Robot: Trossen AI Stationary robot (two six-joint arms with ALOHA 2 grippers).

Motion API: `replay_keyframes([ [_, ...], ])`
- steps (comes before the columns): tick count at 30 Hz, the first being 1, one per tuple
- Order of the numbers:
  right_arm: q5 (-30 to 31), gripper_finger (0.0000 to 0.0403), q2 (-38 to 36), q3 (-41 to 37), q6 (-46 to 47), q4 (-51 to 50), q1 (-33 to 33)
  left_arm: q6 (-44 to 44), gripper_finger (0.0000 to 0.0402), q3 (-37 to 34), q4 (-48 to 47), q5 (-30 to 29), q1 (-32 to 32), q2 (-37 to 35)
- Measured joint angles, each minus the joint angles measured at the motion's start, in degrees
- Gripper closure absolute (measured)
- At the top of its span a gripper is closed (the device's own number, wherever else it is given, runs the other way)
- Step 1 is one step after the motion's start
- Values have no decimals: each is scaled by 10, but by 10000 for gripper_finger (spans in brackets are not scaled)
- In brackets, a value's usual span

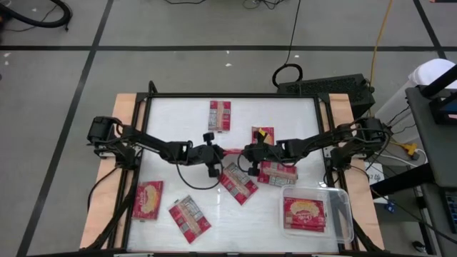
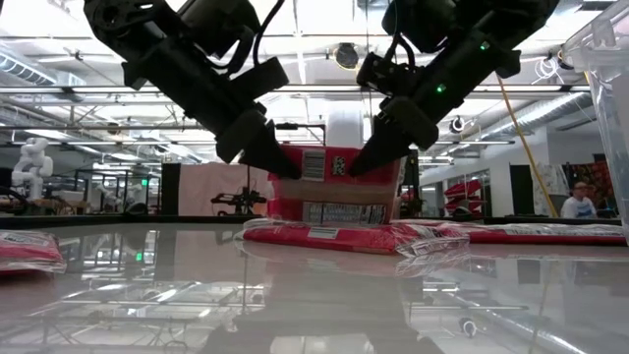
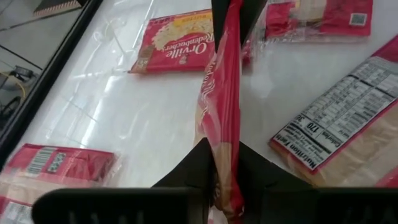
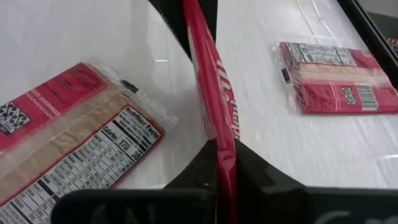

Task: Sort popcorn bags into baskets
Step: Put the red popcorn pack into the transparent bin

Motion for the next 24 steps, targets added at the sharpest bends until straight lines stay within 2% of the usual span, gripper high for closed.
replay_keyframes([
  [4,-2,379,0,0,24,-1,2,-37,309,0,-3,0,-8,0],
  [9,-42,392,-8,0,61,-6,14,-163,232,-7,-42,0,-24,0],
  [13,-62,393,-32,0,94,-34,26,-183,189,-32,-21,-24,-43,1],
  [17,-60,389,-56,0,120,-56,35,-170,178,-59,66,-44,-59,1],
  [21,-62,388,-65,0,130,-53,43,-160,186,-76,160,-1,-64,3],
  [24,-81,388,-65,0,143,-45,44,-157,198,-79,170,11,-64,6],
])
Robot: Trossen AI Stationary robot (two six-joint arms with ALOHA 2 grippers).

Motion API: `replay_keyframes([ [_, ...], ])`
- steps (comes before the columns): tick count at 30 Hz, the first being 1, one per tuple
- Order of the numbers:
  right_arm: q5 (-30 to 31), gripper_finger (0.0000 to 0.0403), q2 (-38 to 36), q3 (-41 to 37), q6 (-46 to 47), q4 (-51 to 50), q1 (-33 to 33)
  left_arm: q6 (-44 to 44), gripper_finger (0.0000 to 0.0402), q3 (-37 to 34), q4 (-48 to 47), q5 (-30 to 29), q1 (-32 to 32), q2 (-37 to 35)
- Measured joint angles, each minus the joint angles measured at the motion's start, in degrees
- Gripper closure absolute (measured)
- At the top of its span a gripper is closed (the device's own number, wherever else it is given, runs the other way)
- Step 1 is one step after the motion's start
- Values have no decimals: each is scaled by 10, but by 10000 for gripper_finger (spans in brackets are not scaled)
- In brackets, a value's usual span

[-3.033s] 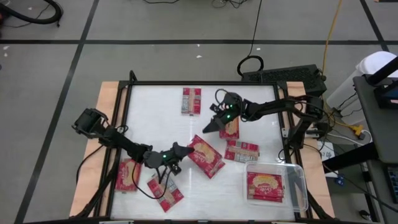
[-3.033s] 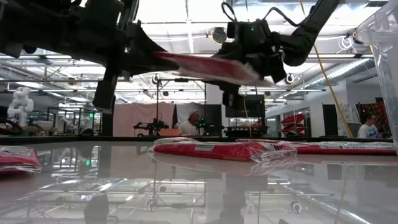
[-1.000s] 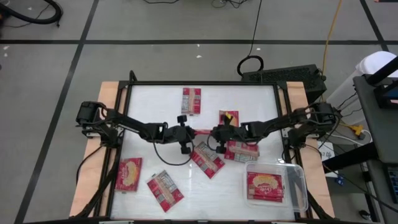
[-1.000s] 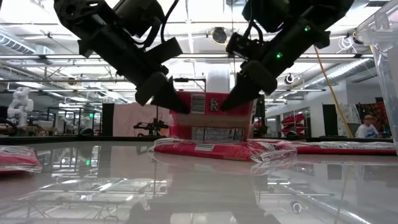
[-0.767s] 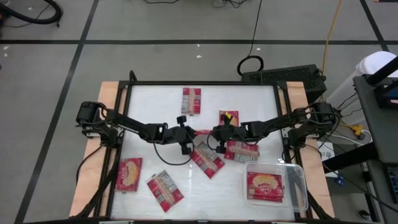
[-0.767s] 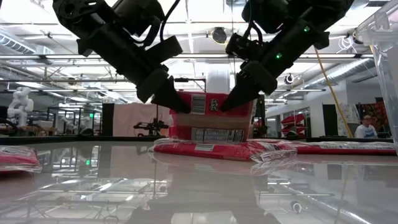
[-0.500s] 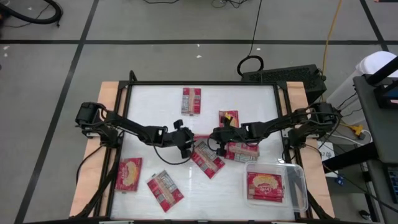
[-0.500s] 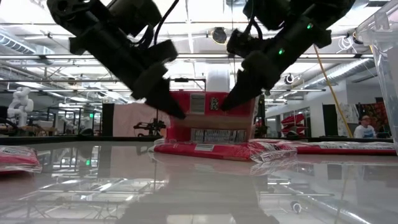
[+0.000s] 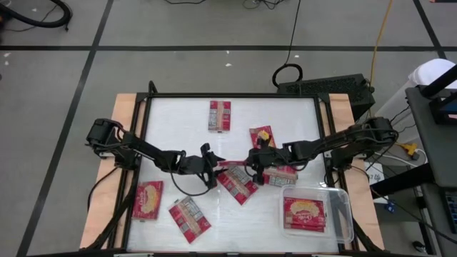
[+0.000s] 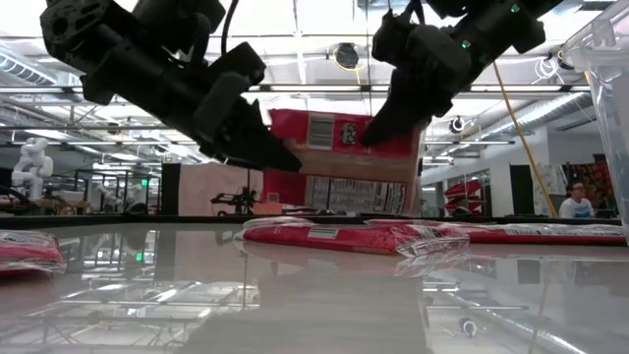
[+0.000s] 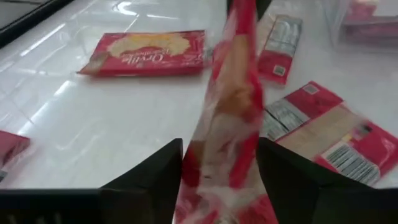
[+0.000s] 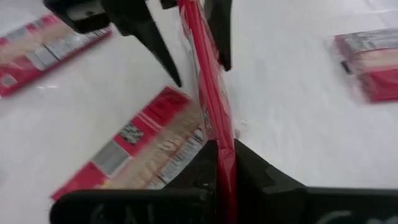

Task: Sort popcorn bags into baskets
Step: Put the red popcorn pack into the transparent bin

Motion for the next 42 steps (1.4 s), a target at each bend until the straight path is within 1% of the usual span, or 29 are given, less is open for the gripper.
replay_keyframes([
  [3,-6,388,0,0,14,11,3,19,220,0,7,16,0,3],
  [5,-6,388,0,0,15,15,6,35,247,0,5,19,-1,5],
  [7,-7,388,0,0,18,13,7,44,285,0,10,27,-2,4],
  [10,-7,388,0,0,35,5,7,53,358,0,7,39,-1,4],
  [11,-7,388,0,0,40,4,7,58,378,0,7,41,-1,4],
  [12,-7,387,0,0,41,5,7,60,384,0,7,40,-1,4],
  [15,4,380,0,0,55,16,7,60,378,0,4,40,5,4],
  [18,15,359,0,3,60,27,7,62,379,0,-2,40,12,4],
  [21,36,334,0,35,59,-20,7,62,390,0,-20,41,18,4],
  [25,42,311,0,88,44,-96,2,58,384,0,-36,40,27,4],
  [28,41,303,5,119,22,-120,-3,57,380,0,-36,40,32,4],
  [32,42,300,34,140,-19,-130,-8,60,390,0,-35,40,34,4],
  [37,22,290,73,143,-34,-121,-23,63,384,0,-33,40,34,4],
  [42,-12,283,103,143,-36,-123,-32,72,377,0,-34,40,34,4],
])
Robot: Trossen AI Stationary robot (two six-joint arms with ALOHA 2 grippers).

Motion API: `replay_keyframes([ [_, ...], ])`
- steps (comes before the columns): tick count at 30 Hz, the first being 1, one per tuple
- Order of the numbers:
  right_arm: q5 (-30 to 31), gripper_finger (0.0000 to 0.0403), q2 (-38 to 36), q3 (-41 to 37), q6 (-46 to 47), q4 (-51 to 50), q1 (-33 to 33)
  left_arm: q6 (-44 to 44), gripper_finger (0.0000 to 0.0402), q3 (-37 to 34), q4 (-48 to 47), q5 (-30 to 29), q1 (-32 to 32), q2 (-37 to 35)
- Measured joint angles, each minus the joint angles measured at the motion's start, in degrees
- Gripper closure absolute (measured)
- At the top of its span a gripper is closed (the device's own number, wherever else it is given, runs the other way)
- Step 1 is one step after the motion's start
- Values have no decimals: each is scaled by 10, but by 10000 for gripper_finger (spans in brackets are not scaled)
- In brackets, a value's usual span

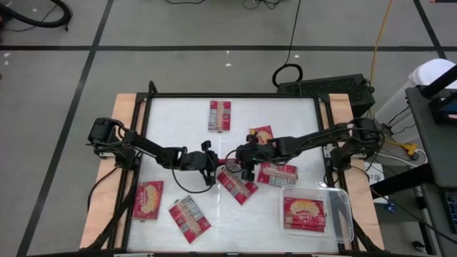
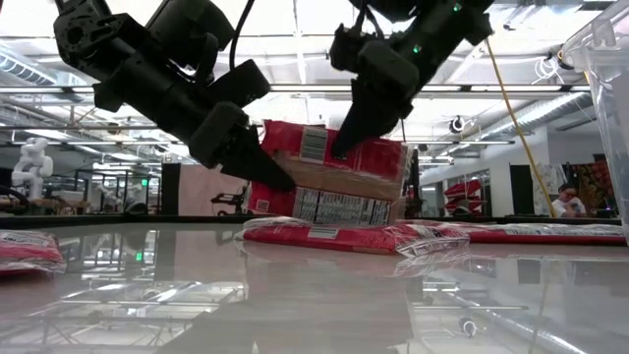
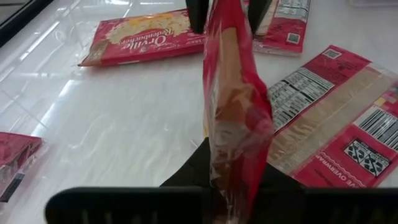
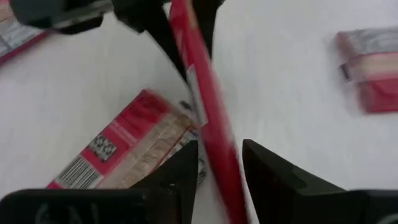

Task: Sort popcorn bags into baskets
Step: Put the red popcorn pack into the transparent bin

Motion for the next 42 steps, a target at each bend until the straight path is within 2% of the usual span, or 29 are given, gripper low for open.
replay_keyframes([
  [4,-24,309,16,0,1,-3,-6,4,385,0,0,0,0,0],
  [8,-24,364,12,0,1,-4,-7,-1,375,0,0,0,0,0],
  [11,-26,392,1,0,4,-20,-5,-32,340,0,2,0,0,-1],
  [19,-25,384,-52,-1,71,-101,27,-60,202,0,-7,-16,-4,-1],
  [24,-25,391,-107,1,113,-138,66,-77,158,0,-12,-16,-4,-1],
  [28,-21,390,-140,43,161,-243,100,-85,153,0,-18,-17,-4,-1],
  [33,37,390,-160,142,199,-384,142,-85,167,0,-19,-17,-3,-1],
  [37,39,390,-162,224,241,-499,175,-86,184,0,-23,-16,-3,-1],
  [42,36,390,-162,273,305,-605,228,-95,203,0,-28,-15,-4,-1],
])
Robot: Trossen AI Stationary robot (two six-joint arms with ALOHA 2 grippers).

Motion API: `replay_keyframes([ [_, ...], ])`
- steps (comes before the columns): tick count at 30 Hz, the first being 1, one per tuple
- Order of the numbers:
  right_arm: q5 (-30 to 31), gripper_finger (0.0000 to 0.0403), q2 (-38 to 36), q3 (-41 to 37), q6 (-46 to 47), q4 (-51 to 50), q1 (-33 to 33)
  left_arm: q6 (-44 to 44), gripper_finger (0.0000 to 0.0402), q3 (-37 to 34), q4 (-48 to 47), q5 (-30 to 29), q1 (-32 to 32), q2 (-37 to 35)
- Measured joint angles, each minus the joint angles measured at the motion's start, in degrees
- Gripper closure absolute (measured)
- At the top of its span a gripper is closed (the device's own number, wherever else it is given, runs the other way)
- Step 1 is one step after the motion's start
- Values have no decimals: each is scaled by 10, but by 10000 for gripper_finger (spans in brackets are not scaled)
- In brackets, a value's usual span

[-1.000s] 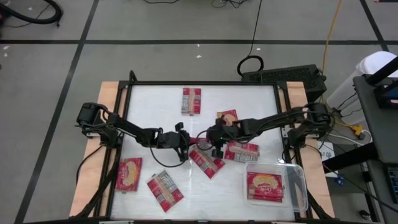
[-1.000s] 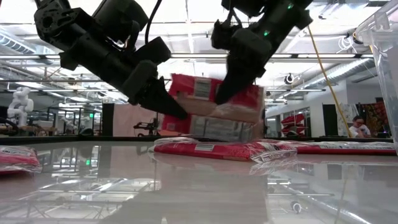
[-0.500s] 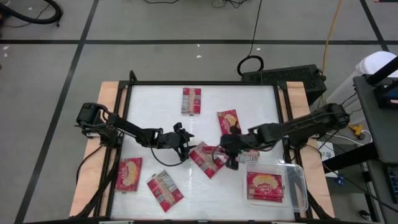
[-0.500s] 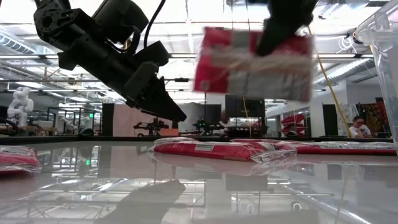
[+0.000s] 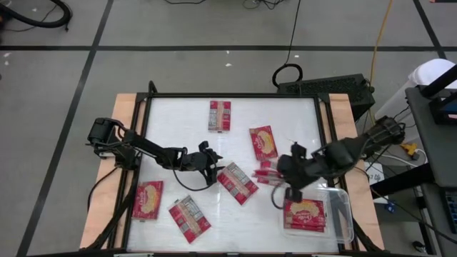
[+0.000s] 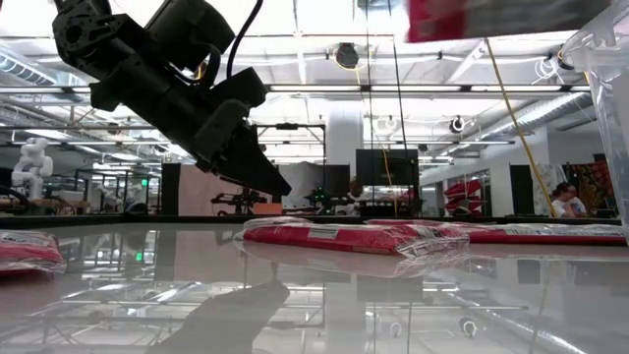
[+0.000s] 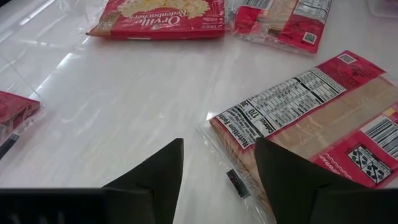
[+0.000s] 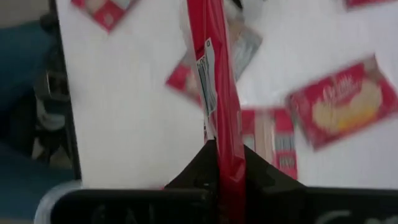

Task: Sort popcorn bags into baskets
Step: Put the red popcorn pack into the transparent bin

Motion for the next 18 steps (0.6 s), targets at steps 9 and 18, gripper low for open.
replay_keyframes([
  [9,-15,390,-11,46,121,-81,95,0,220,0,-6,2,0,0],
  [18,-16,390,-27,42,241,-153,206,-4,218,0,-21,2,-1,0],
])
